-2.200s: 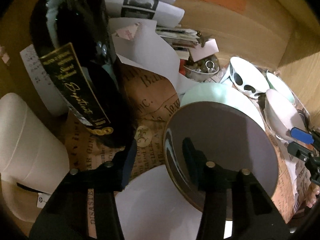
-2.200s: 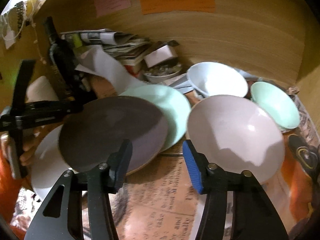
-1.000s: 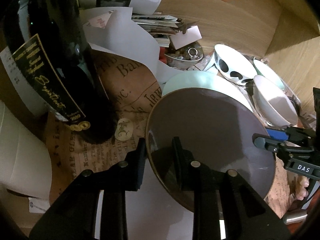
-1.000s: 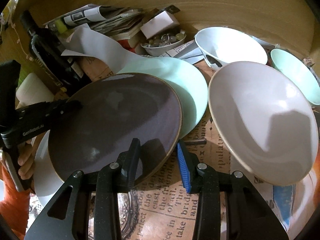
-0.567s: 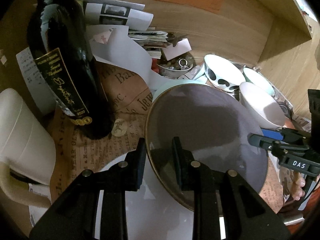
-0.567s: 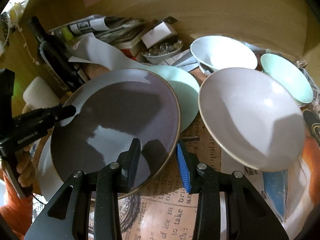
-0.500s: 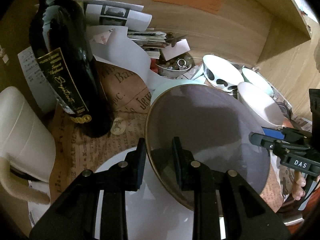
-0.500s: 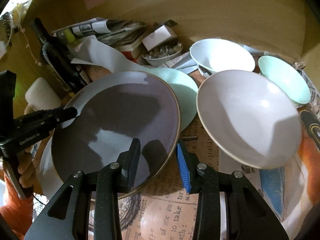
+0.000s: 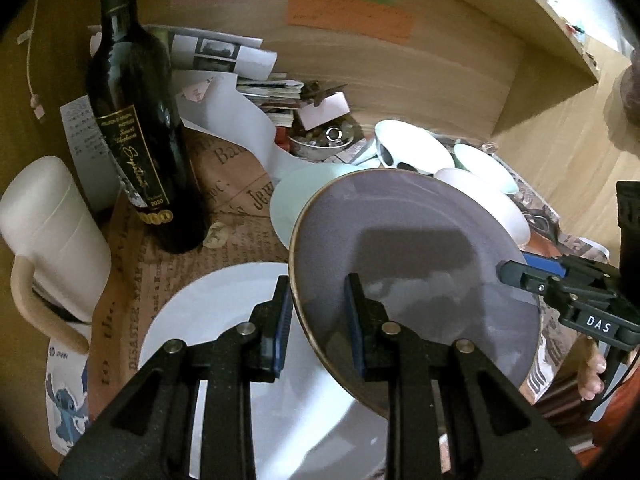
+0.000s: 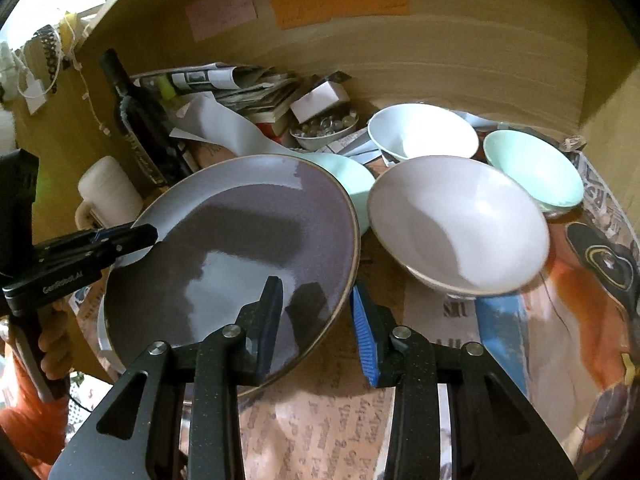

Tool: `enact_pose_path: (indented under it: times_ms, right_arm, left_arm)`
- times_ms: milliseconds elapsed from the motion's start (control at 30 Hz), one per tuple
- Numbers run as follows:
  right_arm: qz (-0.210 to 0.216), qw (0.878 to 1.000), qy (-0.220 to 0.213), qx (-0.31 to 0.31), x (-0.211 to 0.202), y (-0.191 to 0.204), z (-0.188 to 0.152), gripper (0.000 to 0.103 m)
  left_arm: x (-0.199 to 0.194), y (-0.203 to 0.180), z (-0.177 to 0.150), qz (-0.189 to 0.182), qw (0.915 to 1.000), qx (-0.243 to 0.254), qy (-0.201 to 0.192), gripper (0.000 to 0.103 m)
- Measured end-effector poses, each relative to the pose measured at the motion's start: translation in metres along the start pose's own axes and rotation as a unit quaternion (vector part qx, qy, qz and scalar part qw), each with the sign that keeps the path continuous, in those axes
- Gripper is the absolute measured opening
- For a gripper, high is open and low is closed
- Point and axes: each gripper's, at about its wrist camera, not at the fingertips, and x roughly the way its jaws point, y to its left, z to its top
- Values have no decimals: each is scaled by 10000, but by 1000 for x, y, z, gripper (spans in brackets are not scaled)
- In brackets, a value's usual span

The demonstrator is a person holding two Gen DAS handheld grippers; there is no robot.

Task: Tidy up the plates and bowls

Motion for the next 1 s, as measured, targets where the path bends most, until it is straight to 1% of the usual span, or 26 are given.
enact_pose_path:
  times_ms: [233, 433, 667, 767, 1000]
  right_arm:
    - [-10, 10000, -47, -61, -16, -4, -13, 30]
    - [11, 10000, -26, -78, -27, -15, -24, 29]
    - [-4, 9999, 109, -44, -33, -27, -38, 27]
    - [-18, 9998, 198, -45, -34, -33, -44, 24]
    - [-27, 9993, 370, 20, -35, -46, -57, 23]
  left_arm:
    - [-13, -18, -11, -28, 10000, -5, -68, 25]
    - [-17, -33, -21, -79, 10000, 10, -8, 25]
    - [-17, -49, -31, -123, 9999, 34, 81, 25]
    - [-16, -53, -36, -144, 9998, -90, 93, 25]
    - [-6, -64, -48, -147, 9995, -181, 208, 25]
